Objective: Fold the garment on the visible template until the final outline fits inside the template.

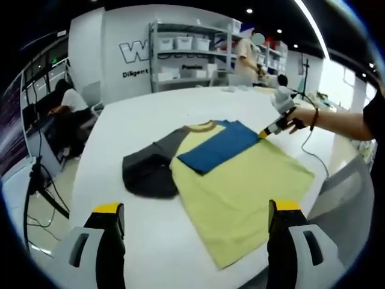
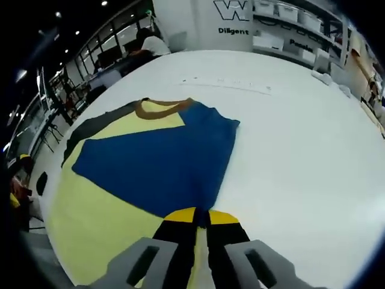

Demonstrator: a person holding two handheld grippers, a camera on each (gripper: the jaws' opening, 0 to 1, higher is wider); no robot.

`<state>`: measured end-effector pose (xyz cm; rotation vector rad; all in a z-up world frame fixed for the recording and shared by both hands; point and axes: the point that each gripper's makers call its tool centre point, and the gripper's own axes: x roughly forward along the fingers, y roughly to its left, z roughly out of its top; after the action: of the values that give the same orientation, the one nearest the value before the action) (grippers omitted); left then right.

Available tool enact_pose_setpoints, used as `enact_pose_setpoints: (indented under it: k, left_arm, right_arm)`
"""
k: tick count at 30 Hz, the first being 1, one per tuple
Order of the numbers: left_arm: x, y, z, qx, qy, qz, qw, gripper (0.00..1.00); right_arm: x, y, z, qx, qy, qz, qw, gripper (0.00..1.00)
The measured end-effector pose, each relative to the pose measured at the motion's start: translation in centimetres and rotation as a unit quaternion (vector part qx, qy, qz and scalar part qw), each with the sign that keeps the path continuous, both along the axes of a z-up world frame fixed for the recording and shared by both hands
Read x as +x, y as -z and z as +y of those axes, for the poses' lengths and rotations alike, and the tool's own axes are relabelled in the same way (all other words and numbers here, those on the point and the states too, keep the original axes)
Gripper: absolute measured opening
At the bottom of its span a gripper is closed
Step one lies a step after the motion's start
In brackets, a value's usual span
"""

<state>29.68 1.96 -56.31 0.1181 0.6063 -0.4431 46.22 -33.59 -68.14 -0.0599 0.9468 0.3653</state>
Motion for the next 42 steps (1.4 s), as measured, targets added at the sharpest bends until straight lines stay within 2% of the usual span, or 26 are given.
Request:
enact_pose_setpoints:
  k: [11,20,22,26,29,30,34,38,42]
  left_arm:
    - [0.2,0.4,0.4,-0.006,-0.013,0.004,0.9999,0.93]
    - [0.4,1.1,0.4,-0.013,-0.019,0.011,0.9997,0.9]
    - [0.5,1.1,0.2,-0.017,-0.019,0.009,0.9996,0.89]
    - [0.9,1.2,0.1,-0.021,-0.019,0.01,0.9995,0.87]
    - [1.4,0.9,-0.3,-0.061,-0.031,0.01,0.9976,0.83]
    - [1.6,0.8,-0.2,-0.065,-0.034,0.008,0.9973,0.82]
    - [1.9,1.2,-0.4,-0.049,-0.028,0.014,0.9983,0.81]
    - [2.3,1.1,-0.9,-0.065,-0.027,0.017,0.9974,0.79]
    - [2.6,1.3,-1.3,-0.063,-0.025,0.02,0.9975,0.78]
  right_arm:
    - [0.3,0.1,-1.3,-0.008,-0.006,0.008,0.9999,0.0]
    - [0.9,0.2,-4.3,-0.021,0.009,0.007,0.9997,0.0]
    - [0.9,0.1,-4.9,-0.033,0.003,0.002,0.9994,0.0]
    - [0.5,-0.1,-5.9,-0.032,0.017,0.007,0.9993,0.0]
    - [0.8,-0.1,-7.0,-0.037,0.027,0.011,0.9989,0.0]
    - [0.8,0.0,-7.2,-0.037,0.029,0.011,0.9988,0.0]
    - [1.1,-0.1,-8.3,-0.029,0.043,0.016,0.9985,0.0]
    - [1.6,0.1,-9.2,-0.03,0.048,0.025,0.9981,0.0]
    - [1.6,0.0,-9.9,-0.048,0.043,0.026,0.9976,0.0]
